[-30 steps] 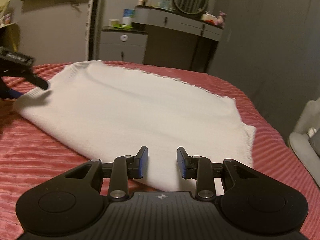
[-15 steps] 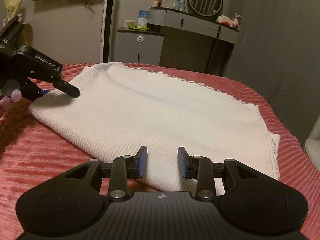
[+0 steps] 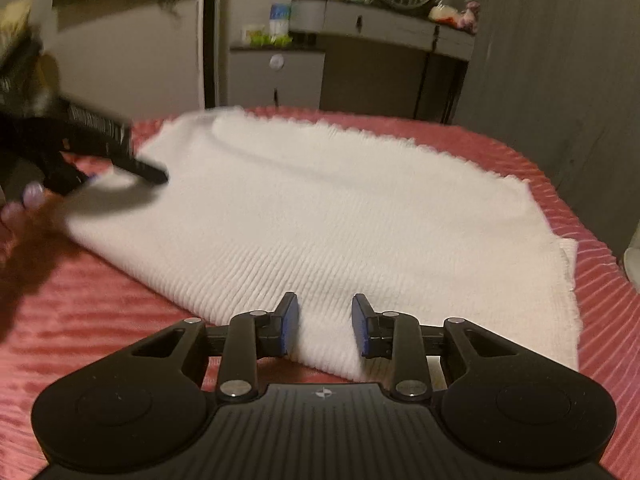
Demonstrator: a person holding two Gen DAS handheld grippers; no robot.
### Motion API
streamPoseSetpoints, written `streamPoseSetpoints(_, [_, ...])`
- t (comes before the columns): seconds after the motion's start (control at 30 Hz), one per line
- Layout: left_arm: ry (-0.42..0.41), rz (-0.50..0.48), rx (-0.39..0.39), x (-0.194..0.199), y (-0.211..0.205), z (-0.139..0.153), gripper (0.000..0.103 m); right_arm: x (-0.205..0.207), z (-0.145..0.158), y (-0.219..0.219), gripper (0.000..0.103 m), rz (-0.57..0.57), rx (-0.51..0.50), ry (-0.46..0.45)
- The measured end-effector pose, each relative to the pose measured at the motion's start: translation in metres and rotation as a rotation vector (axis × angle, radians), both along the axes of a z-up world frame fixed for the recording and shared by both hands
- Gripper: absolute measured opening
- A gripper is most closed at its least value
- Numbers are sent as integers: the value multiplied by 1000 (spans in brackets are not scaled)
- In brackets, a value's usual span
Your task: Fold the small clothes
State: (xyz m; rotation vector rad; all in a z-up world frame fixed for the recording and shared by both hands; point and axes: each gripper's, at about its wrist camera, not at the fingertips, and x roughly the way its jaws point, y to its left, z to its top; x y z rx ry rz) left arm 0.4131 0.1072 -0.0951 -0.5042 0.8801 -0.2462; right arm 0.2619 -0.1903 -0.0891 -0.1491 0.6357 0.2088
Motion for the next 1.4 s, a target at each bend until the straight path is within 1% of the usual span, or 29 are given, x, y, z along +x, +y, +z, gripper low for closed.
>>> streamPoseSetpoints(0.07, [14,18,-46,1,7,-1,30,-6,2,-4,29,-18,-20,-32])
streamPoseSetpoints(0.1, [17,23,-58,1,8,-1,27,-7,2,-8,29,-21,-21,-32])
streamPoseSetpoints(0.13, [16,26,-62,0,9,0,26,-5,-1,-10,29,-21,-20,-6])
streamPoseSetpoints(0.2, [14,25,-49,0,6,4,24,3,-8,-13,29,-17,-16,74])
streamPoseSetpoints(0.3, [1,12,-29,0,1,20,23,0,-4,-17,29,-14,10,59])
streamPoseSetpoints(0.37, [-26,-7,-28,-1,-6,35,22,-6,0,-25,30,-17,59,39])
streamPoseSetpoints(0.43, [-53,-28,-32,-1,-17,52,22,-11,2,-32,32,-41,68,16])
streamPoseSetpoints(0.53, [-96,-77,-18,-2,-47,74,22,-17,4,-45,32,-76,113,-17])
streamPoseSetpoints(0.6, [-118,-129,-7,-3,-74,84,21,-19,8,-57,32,-107,144,-37])
streamPoseSetpoints(0.67, [-139,-195,13,-5,-108,89,21,-21,13,-68,32,-137,159,-57])
streamPoseSetpoints(0.73, [-149,-266,58,-9,-146,83,22,-20,16,-77,32,-159,171,-64])
streamPoseSetpoints(0.77, [-144,-286,70,-10,-161,77,24,-20,17,-83,32,-176,174,-64])
streamPoseSetpoints(0.8, [-134,-302,74,-12,-173,69,29,-19,18,-88,32,-186,178,-61])
streamPoseSetpoints(0.83, [-121,-319,63,-14,-183,59,32,-17,17,-93,32,-193,181,-58])
streamPoseSetpoints(0.87, [-104,-324,51,-16,-190,48,43,-15,17,-96,32,-200,179,-56])
streamPoseSetpoints(0.9, [-88,-318,42,-18,-193,39,51,-14,17,-100,32,-204,176,-52])
streamPoseSetpoints(0.93, [-87,-304,41,-22,-193,33,51,-15,16,-104,32,-205,175,-48])
streamPoseSetpoints(0.97, [-102,-300,56,-29,-193,32,52,-14,16,-107,32,-207,174,-44])
streamPoseSetpoints(1.0, [-115,-309,57,-37,-190,36,59,-14,14,-108,32,-207,171,-36])
streamPoseSetpoints(1.03, [-126,-309,46,-44,-186,41,64,-13,13,-110,32,-205,168,-33])
streamPoseSetpoints(1.07, [-141,-312,40,-53,-180,46,74,-12,13,-112,32,-205,166,-34])
streamPoseSetpoints(1.1, [-160,-319,54,-64,-172,51,77,-11,13,-114,32,-202,168,-33])
streamPoseSetpoints(1.13, [-193,-316,95,-73,-166,56,77,-11,14,-116,32,-200,174,-34])
streamPoseSetpoints(1.2, [-233,-288,213,-83,-161,62,80,-5,17,-121,33,-209,208,-33])
streamPoseSetpoints(1.23, [-232,-264,270,-85,-156,59,80,-2,18,-124,34,-211,239,-22])
streamPoseSetpoints(1.27, [-218,-243,301,-85,-151,54,80,3,20,-127,38,-210,283,-4])
streamPoseSetpoints(1.3, [-196,-230,311,-83,-147,47,80,10,21,-129,41,-201,339,20])
streamPoseSetpoints(1.37, [-161,-220,289,-81,-139,34,80,25,23,-133,59,-171,449,72])
streamPoseSetpoints(1.4, [-153,-225,283,-80,-139,29,80,32,23,-134,62,-158,496,90])
